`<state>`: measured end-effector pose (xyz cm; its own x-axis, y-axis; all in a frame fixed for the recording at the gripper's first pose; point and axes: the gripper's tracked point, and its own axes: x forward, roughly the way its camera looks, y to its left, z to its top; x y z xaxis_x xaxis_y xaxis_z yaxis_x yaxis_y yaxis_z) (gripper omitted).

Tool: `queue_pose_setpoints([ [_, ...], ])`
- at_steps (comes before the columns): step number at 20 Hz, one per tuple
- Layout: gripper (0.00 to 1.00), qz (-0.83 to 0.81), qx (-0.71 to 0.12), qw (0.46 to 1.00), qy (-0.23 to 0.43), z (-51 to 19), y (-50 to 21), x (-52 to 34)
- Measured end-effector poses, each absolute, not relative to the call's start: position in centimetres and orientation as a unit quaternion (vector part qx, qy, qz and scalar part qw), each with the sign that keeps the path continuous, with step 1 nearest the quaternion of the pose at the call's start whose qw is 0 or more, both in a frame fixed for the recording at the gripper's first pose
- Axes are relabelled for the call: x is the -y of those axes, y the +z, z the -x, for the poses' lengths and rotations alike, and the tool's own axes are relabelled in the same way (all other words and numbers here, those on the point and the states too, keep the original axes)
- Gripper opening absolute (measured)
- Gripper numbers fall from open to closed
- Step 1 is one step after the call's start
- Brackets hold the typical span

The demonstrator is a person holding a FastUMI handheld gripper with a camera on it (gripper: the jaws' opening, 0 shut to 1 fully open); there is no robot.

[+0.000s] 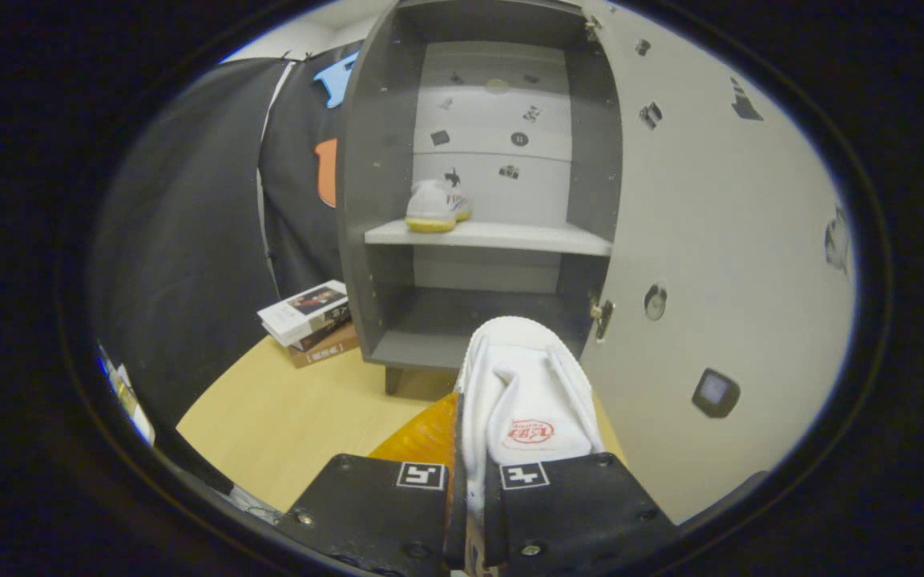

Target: Open the shoe cabinet door, grab the shoes and put them into the shoe cabinet, then close the shoe cabinet door.

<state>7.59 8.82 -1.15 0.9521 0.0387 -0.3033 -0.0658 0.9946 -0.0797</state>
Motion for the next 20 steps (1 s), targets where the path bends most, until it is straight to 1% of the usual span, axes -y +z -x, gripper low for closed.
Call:
queue_pose_setpoints([
  [4, 0.12, 0.045, -0.123, 0.991, 0.018, -9.3, 4.1, -8.0],
  [11, 0.12, 0.054, -0.069, 0.996, 0.031, -14.0, 11.8, -8.9],
  [20, 0.12, 0.042, -0.032, 0.998, 0.031, -25.3, 18.3, -8.8],
])
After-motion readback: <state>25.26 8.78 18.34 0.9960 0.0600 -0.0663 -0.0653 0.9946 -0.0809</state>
